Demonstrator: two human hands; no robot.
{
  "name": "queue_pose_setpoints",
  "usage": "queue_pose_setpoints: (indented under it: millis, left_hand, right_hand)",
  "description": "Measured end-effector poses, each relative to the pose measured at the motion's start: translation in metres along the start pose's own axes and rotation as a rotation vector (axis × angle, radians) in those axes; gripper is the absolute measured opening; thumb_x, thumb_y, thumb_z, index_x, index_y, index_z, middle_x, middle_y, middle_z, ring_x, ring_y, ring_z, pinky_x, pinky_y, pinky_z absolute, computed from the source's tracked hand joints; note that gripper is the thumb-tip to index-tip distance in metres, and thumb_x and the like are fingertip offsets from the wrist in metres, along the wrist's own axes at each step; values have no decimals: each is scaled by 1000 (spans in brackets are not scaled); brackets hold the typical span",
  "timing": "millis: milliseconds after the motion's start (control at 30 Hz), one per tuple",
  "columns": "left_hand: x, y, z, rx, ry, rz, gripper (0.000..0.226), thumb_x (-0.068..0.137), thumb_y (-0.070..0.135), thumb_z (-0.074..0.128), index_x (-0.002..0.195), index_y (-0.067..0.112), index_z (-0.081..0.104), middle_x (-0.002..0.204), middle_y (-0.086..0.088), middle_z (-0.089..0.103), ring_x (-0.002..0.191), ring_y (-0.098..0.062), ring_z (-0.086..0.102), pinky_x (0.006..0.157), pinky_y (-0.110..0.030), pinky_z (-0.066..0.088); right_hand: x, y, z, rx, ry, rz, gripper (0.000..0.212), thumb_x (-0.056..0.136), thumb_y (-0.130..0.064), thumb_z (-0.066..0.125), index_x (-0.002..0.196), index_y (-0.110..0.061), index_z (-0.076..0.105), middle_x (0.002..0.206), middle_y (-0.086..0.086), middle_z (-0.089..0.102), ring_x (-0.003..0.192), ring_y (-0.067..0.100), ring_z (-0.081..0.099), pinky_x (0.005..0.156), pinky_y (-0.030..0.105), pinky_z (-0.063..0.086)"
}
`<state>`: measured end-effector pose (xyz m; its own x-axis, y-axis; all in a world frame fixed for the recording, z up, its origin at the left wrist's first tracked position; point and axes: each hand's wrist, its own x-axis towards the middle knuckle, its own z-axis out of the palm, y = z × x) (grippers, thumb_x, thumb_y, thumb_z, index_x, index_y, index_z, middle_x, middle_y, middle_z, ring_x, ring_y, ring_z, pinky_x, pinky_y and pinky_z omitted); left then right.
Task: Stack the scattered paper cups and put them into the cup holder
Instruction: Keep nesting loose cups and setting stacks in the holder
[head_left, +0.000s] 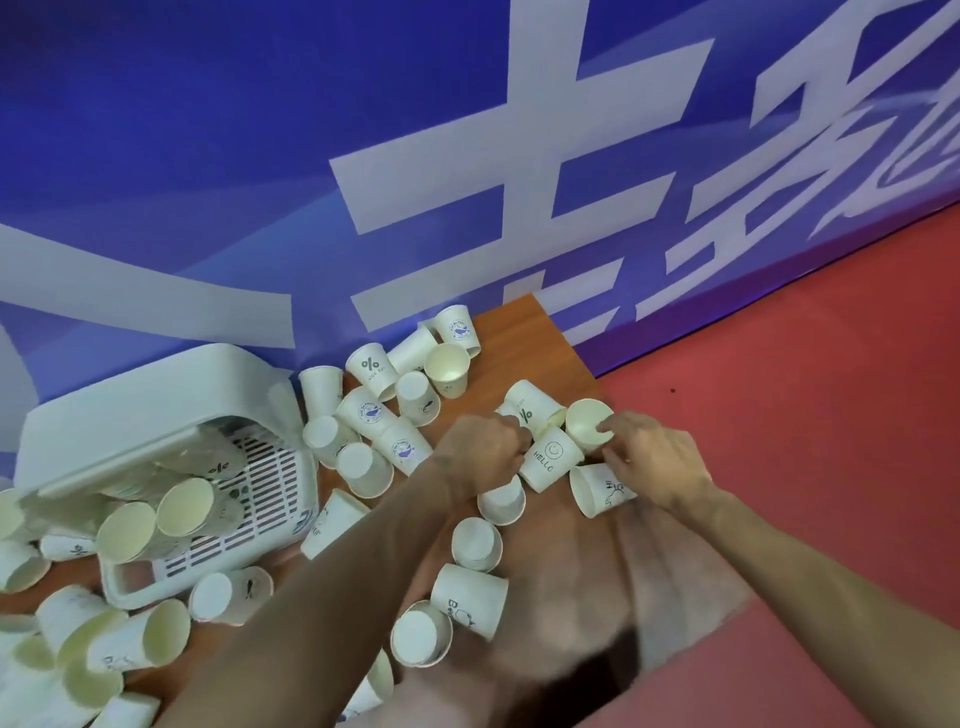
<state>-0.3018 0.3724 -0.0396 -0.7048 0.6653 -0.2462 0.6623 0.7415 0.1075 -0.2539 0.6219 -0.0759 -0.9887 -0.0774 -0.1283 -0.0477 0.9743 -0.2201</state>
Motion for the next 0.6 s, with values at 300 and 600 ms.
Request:
queue_pose_setpoints:
  millis: [300, 600]
  left_hand:
    - [55, 23, 29, -80, -139, 46, 38, 96, 28, 56, 133, 22, 53, 136, 2, 47, 113, -23, 57, 77, -35, 47]
    - [78, 25, 40, -54, -87, 71, 60, 87, 21, 68, 141, 22, 42, 143, -2, 39, 116, -25, 55, 88, -43, 53]
  right_hand:
    - [22, 13, 27, -77, 13, -107, 15, 87, -29, 61, 98, -29, 71, 99, -10, 67, 90, 18, 65, 57, 30, 45]
    - [24, 33, 28, -60, 27, -77, 17, 93, -38, 55, 98, -33, 70, 93, -10, 68, 93, 15, 63, 59, 29, 40]
